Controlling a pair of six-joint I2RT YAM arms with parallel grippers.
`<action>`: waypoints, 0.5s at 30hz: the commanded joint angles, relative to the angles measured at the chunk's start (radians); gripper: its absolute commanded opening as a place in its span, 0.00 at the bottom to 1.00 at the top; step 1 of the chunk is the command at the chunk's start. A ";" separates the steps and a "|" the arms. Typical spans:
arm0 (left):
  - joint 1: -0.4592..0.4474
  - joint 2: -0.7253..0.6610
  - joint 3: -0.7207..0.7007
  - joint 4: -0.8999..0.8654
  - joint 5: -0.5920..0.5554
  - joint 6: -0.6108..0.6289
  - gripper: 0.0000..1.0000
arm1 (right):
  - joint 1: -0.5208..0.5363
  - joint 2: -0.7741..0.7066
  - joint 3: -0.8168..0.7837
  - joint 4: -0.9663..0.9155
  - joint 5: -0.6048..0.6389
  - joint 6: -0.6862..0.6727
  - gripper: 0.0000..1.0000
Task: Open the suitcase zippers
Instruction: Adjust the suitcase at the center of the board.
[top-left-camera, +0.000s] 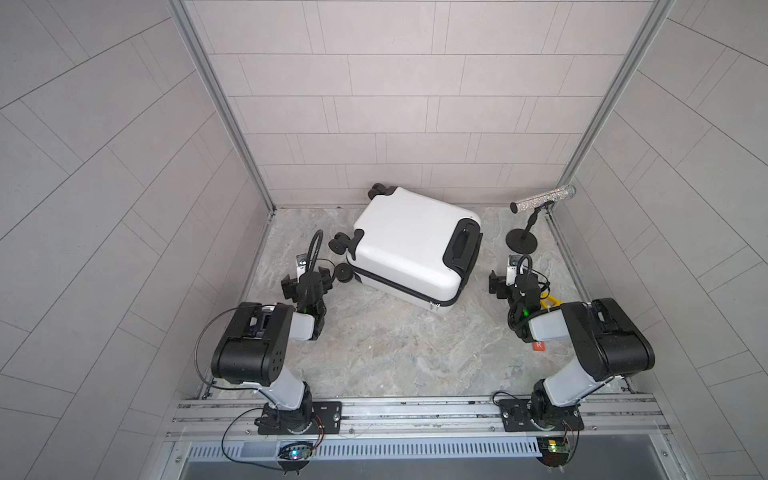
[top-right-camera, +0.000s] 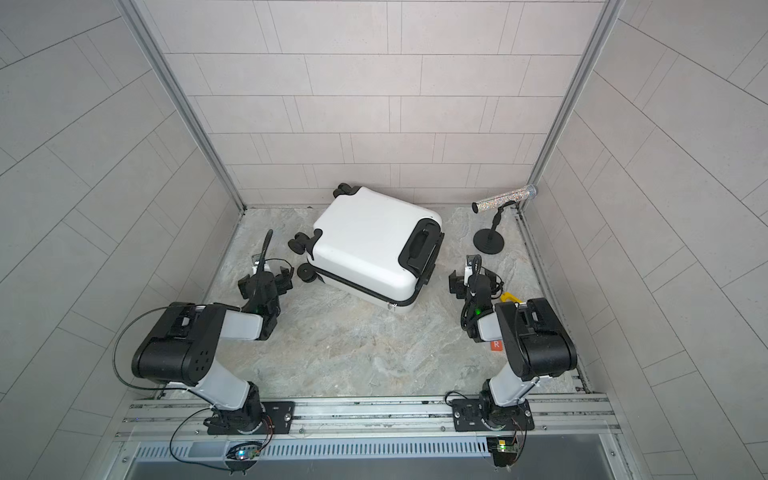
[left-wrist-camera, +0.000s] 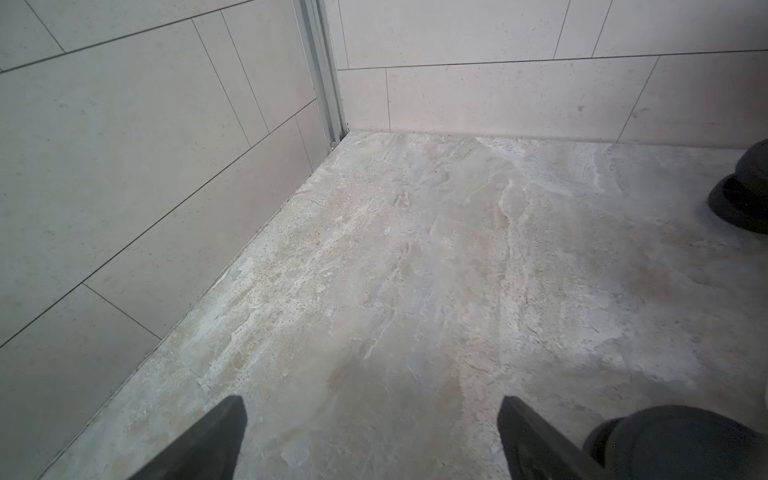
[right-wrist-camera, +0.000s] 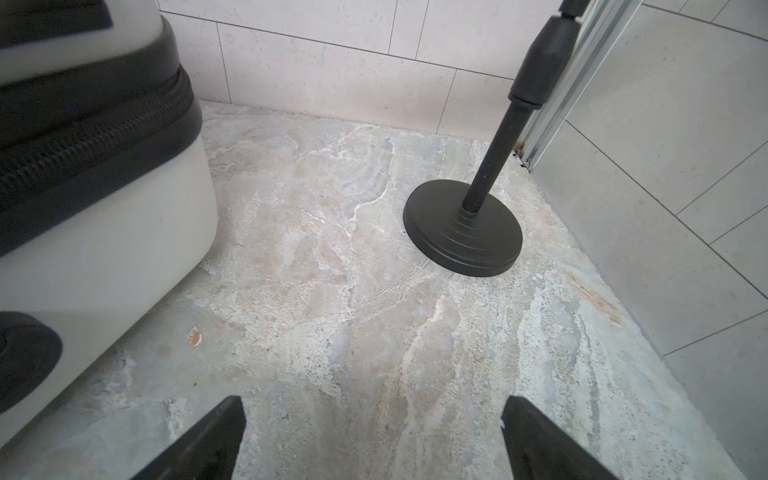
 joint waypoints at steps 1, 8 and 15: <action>0.000 -0.006 0.000 0.023 0.001 0.005 1.00 | -0.002 -0.019 0.013 -0.002 0.001 -0.004 1.00; 0.000 -0.008 0.000 0.018 0.002 0.005 1.00 | -0.002 -0.020 0.012 -0.001 0.002 -0.004 1.00; 0.000 -0.006 0.000 0.021 0.003 0.005 1.00 | -0.001 -0.020 0.013 -0.001 0.001 -0.004 1.00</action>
